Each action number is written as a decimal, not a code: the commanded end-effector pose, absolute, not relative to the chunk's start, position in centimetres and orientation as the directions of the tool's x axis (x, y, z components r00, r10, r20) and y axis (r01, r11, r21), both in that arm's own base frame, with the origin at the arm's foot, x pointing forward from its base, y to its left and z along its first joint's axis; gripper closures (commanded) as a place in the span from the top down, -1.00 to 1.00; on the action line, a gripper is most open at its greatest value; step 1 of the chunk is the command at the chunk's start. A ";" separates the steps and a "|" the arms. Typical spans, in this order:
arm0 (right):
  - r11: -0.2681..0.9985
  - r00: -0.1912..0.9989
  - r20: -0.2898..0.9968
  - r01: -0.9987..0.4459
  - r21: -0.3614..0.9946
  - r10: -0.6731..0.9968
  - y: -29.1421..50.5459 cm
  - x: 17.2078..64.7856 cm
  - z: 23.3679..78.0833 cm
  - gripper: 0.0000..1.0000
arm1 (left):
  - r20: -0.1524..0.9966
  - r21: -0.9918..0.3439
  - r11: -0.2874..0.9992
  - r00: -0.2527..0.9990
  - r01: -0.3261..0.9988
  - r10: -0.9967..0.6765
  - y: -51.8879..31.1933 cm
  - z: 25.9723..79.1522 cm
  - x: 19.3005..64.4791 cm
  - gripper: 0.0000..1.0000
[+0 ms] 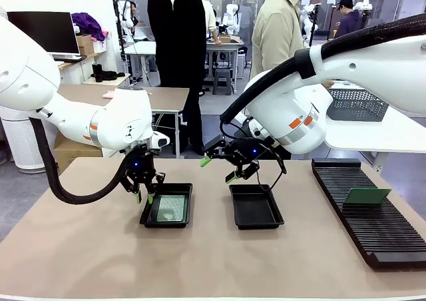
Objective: Inspect and transfer BCBs to ESD trays.
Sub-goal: Pick up the ESD tray and place it on the left side of the table.
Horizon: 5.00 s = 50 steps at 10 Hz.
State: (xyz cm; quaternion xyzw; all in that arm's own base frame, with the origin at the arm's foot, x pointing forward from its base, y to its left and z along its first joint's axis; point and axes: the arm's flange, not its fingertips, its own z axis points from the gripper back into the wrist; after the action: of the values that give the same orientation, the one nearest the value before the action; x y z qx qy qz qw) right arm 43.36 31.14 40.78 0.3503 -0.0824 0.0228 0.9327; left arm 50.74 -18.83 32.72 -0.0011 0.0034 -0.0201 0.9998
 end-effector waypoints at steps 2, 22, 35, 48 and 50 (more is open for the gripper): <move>0.762 0.987 0.158 -0.085 0.642 -0.023 31.4 43.5 40.9 1.00 | -0.019 -0.021 1.000 1.000 0.010 -0.010 -18.8 33.2 50.9 -0.53; 0.762 0.987 0.158 -0.085 0.642 -0.023 31.4 43.5 40.9 1.00 | -0.026 -0.075 0.996 0.998 0.051 -0.054 -18.8 32.2 51.1 -1.00; 0.762 0.987 0.158 -0.085 0.642 -0.023 31.4 43.5 40.9 1.00 | -0.007 -0.310 0.947 0.996 0.079 -0.085 -12.4 32.0 51.2 -0.95; 0.762 0.987 0.158 -0.085 0.642 -0.023 31.4 43.5 40.9 1.00 | 0.052 -0.503 0.863 0.998 0.042 -0.018 2.9 34.3 47.5 -0.95; 0.762 0.987 0.158 -0.085 0.642 -0.023 31.4 43.5 40.9 1.00 | 0.031 -0.492 0.870 0.999 0.029 -0.015 5.7 34.2 47.2 -0.95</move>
State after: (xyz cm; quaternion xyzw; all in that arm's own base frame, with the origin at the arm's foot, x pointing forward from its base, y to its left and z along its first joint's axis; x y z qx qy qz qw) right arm 43.37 31.14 40.79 0.3503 -0.0824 0.0226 0.9327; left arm 47.71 4.73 34.09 -0.2553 -0.0199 -0.0004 0.9667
